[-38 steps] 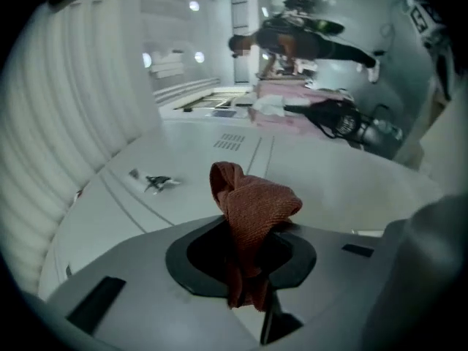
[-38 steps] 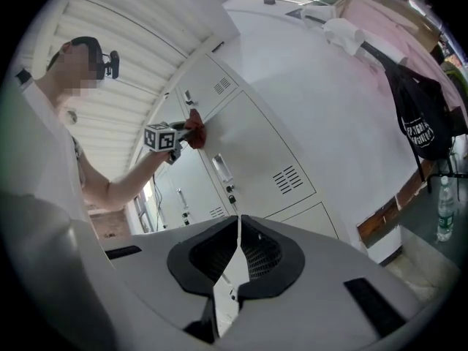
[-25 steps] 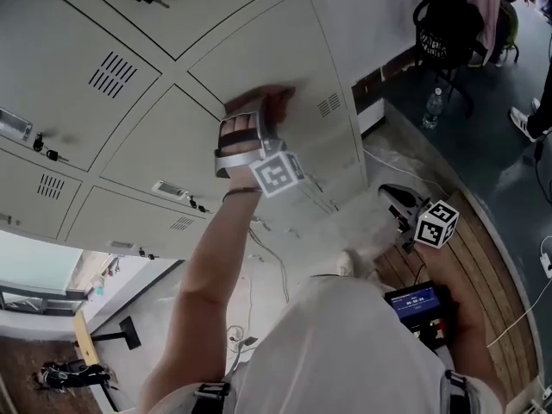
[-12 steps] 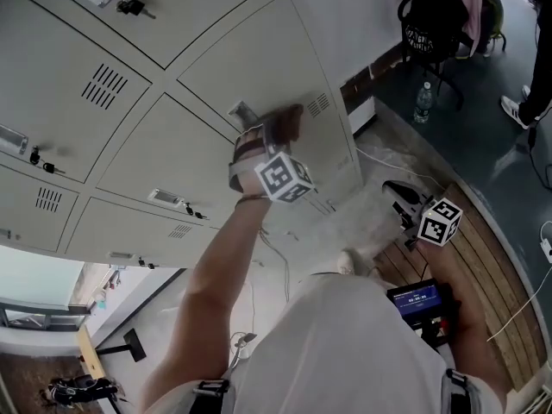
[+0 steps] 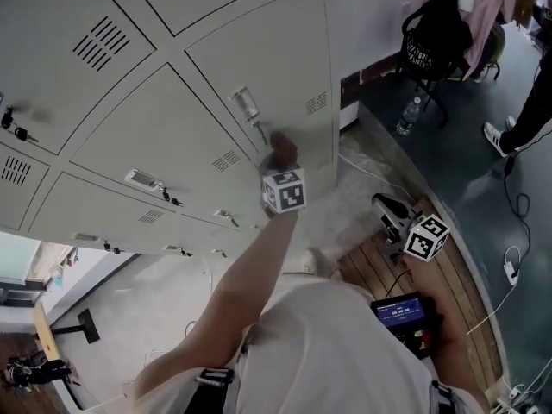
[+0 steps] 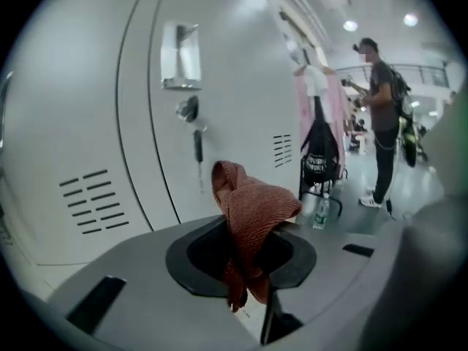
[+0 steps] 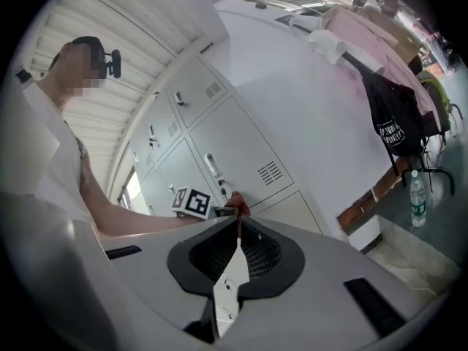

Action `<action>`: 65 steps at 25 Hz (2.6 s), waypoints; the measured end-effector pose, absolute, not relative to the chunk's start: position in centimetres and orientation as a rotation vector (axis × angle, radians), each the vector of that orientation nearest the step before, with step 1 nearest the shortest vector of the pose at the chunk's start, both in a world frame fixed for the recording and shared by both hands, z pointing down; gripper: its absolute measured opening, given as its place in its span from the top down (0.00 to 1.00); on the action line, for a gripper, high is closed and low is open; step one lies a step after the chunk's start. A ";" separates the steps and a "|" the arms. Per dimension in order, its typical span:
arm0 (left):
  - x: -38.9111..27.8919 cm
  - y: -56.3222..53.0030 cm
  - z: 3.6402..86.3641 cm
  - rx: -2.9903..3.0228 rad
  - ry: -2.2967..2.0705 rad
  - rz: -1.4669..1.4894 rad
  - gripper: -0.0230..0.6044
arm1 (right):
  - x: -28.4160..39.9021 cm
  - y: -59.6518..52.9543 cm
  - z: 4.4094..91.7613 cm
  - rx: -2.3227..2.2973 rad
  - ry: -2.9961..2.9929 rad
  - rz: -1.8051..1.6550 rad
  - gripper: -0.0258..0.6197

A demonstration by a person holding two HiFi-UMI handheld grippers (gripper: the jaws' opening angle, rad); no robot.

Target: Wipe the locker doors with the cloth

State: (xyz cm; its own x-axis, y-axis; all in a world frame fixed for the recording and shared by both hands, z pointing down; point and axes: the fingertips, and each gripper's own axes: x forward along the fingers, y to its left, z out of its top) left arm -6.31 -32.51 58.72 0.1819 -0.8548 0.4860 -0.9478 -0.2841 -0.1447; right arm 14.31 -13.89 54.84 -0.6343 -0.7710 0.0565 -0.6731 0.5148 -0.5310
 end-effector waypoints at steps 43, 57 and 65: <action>-4.6 -35.2 25.3 2.497 -2.112 -0.035 0.84 | 16.1 -13.8 54.8 -1.209 2.526 -0.768 0.92; 2.4 -38.6 32.4 2.797 -2.094 1.879 0.84 | 15.9 -12.7 55.9 -1.192 2.442 -0.792 0.92; 5.7 -39.7 50.3 2.706 -1.492 2.245 0.84 | 17.7 -12.0 56.7 -1.277 2.374 -0.793 0.92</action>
